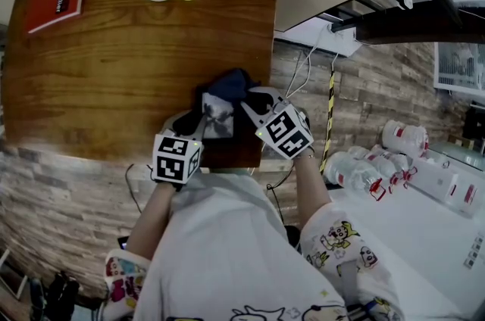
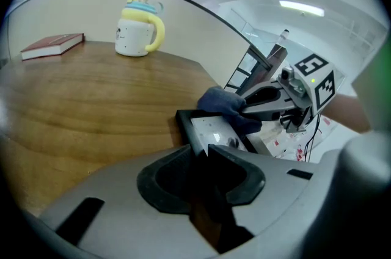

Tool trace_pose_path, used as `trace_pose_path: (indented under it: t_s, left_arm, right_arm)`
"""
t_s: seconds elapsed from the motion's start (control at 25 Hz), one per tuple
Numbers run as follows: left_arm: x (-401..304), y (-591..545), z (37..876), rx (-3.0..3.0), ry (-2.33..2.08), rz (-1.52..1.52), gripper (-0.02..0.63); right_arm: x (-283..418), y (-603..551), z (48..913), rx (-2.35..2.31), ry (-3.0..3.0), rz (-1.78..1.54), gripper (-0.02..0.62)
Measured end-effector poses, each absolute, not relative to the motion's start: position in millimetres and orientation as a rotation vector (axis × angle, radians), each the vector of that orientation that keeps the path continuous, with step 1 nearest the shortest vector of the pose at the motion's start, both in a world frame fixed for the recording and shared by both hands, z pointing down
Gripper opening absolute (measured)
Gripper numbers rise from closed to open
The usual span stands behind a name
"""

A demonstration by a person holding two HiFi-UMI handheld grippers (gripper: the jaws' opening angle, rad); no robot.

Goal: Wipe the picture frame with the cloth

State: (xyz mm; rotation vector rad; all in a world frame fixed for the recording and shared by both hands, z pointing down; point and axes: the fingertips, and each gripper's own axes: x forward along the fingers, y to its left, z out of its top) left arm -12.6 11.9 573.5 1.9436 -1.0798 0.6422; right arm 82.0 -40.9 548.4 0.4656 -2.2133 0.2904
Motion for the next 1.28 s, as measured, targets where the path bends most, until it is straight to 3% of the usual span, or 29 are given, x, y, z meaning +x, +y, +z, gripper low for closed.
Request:
trace_pose_path:
  t_s: [0.56,0.96,1.28]
  left_arm:
    - [-12.5,11.1,573.8,1.941,-1.074,0.639,0.084]
    - [-11.3,11.6,573.3,1.938,-1.07,0.637,0.084]
    - [-9.8,12.1,572.9,1.935,-1.067,0.634,0.084]
  right_arm:
    - [106.6,-35.8,530.0,0.618,-2.185,0.321,0.046]
    - [60.8,-13.5,479.0,0.626,-2.379,0.426,0.046]
    - [22.3,8.2,515.6,0.574,-2.368,0.637,0.046]
